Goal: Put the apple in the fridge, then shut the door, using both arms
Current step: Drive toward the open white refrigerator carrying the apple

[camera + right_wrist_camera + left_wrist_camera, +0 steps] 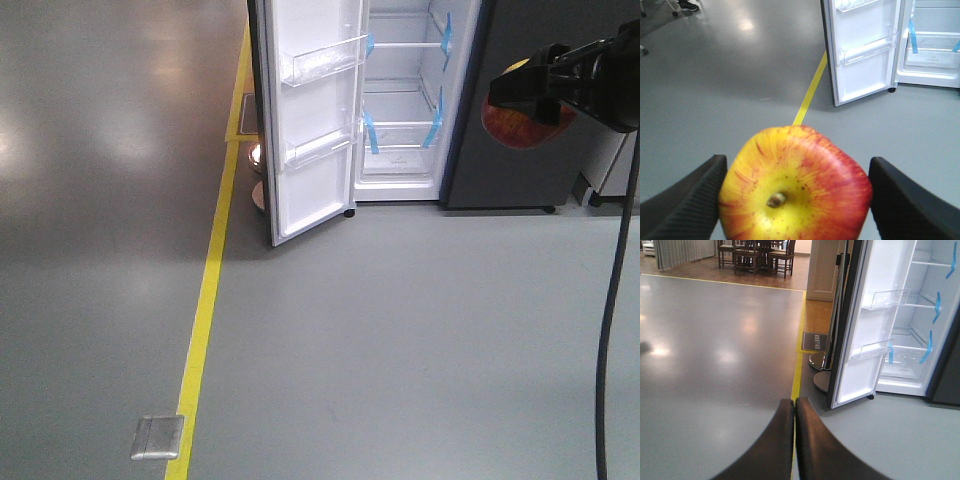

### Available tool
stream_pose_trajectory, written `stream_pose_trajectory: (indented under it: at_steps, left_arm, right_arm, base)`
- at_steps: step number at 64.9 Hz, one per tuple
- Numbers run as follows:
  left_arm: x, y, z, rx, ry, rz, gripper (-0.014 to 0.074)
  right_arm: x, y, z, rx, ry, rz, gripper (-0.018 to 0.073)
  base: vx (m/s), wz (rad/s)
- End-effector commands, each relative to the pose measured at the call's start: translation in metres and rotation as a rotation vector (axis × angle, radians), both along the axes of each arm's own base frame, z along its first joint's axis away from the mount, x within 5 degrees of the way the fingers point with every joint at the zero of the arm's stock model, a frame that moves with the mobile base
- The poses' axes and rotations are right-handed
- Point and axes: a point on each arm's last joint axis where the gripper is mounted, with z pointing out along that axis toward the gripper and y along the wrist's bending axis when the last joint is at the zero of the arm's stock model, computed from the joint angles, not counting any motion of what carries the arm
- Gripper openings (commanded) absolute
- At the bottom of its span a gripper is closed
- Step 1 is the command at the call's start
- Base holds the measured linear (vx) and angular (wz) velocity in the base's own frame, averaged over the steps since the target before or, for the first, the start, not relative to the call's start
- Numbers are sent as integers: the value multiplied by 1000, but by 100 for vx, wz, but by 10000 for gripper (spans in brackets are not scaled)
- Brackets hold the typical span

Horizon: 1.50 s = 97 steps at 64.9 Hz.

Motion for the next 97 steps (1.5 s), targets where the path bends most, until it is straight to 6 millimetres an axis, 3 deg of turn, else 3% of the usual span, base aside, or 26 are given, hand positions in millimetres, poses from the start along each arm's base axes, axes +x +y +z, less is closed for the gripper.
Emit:
stream_pose_trajectory:
  at_steps: [1,97]
  left_arm:
    - [1,-1,-3,4,-59,-9,-5]
    - [1,-1,-3,4,-59,-9,-5]
  right_arm:
    - [-7,-2,24,26,-116,-29,-5]
    - [-7,-2,24,26,-116,-29,-5]
  base:
    - [23,0]
    - [19,0]
